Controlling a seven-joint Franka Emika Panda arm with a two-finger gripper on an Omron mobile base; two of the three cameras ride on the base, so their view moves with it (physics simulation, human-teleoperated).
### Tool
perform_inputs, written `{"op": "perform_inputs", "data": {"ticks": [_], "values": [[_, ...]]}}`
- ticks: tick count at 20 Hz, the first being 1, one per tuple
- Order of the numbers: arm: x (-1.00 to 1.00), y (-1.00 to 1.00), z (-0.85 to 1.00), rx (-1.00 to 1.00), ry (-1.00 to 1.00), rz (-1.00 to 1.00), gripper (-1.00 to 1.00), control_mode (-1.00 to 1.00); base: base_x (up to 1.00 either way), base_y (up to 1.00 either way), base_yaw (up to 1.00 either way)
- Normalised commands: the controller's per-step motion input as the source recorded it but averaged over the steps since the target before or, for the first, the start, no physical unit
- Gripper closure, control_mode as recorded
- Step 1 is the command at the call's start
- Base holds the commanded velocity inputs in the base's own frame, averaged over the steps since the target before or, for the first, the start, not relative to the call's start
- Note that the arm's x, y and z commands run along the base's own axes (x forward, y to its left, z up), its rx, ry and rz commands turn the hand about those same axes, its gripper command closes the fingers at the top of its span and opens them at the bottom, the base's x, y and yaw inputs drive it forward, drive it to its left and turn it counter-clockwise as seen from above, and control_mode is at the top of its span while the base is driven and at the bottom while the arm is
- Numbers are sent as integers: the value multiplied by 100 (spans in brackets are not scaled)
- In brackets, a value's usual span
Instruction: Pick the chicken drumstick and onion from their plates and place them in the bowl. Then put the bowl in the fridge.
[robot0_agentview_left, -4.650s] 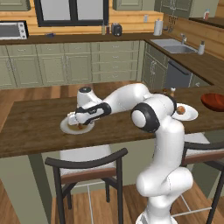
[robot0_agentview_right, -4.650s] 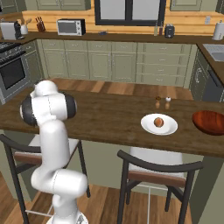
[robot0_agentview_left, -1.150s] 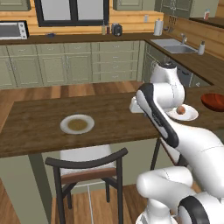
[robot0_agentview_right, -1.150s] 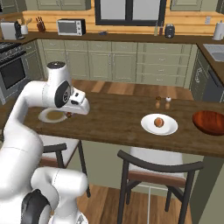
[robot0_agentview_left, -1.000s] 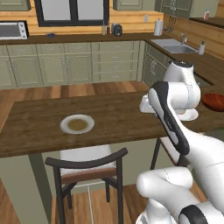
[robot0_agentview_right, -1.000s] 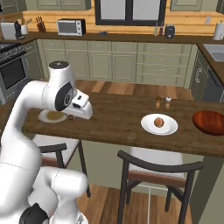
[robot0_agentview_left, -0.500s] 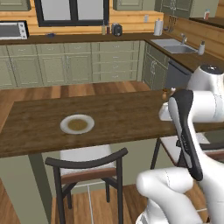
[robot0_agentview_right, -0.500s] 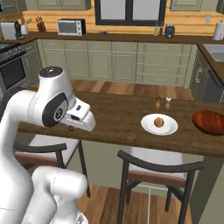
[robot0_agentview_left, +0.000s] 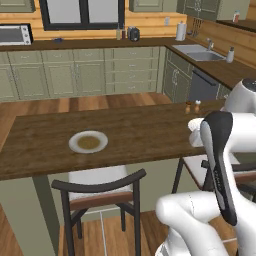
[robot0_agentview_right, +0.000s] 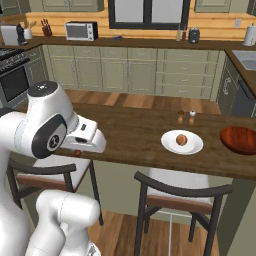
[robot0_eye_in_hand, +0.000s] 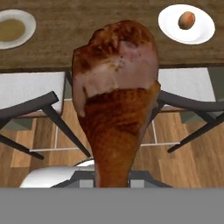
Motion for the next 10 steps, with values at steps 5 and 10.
{"op": "perform_inputs", "data": {"ticks": [5,10], "values": [[24,18,9,0,0,2,100,-100,0,0,0],[23,22,1,0,0,0,100,-100,0,0,0]]}}
